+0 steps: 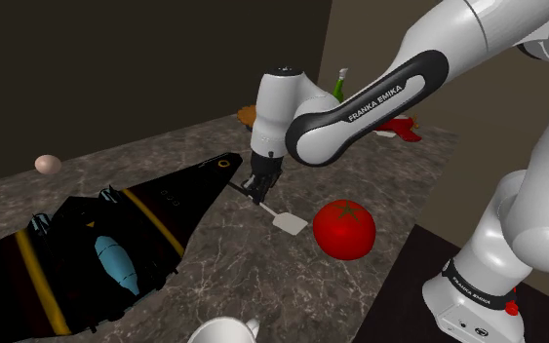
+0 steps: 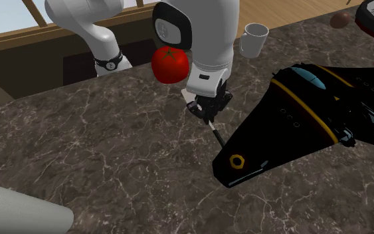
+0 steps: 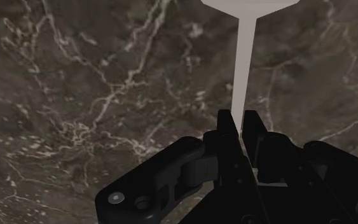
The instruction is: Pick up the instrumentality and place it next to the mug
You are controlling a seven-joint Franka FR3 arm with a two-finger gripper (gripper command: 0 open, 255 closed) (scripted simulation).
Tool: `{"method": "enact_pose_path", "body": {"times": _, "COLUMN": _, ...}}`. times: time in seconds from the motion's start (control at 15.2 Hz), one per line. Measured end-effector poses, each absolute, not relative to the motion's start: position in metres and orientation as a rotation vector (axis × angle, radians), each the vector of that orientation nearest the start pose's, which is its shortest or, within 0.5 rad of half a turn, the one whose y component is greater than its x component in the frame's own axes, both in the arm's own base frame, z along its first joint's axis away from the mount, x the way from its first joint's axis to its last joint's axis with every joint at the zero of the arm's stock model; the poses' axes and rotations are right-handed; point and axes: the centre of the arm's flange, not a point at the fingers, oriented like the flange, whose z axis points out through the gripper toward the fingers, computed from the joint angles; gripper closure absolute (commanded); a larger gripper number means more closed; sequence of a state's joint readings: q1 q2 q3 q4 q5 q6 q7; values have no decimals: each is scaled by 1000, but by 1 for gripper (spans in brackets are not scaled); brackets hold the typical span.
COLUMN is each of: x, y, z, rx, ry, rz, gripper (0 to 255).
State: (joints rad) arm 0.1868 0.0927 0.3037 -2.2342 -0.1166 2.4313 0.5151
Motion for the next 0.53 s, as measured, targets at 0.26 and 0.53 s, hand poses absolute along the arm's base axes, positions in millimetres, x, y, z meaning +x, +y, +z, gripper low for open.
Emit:
{"method": "enact_pose_path", "body": {"times": 0.26, "x": 482, "y": 256, "z": 348, "rx": -3128, "ry": -89, "rz": -190, "gripper": 255}}
{"method": "enact_pose_path", "body": {"times": 0.53, "x": 483, "y": 256, "z": 368, "rx": -3128, "ry": -89, "rz": -191, "gripper": 255}}
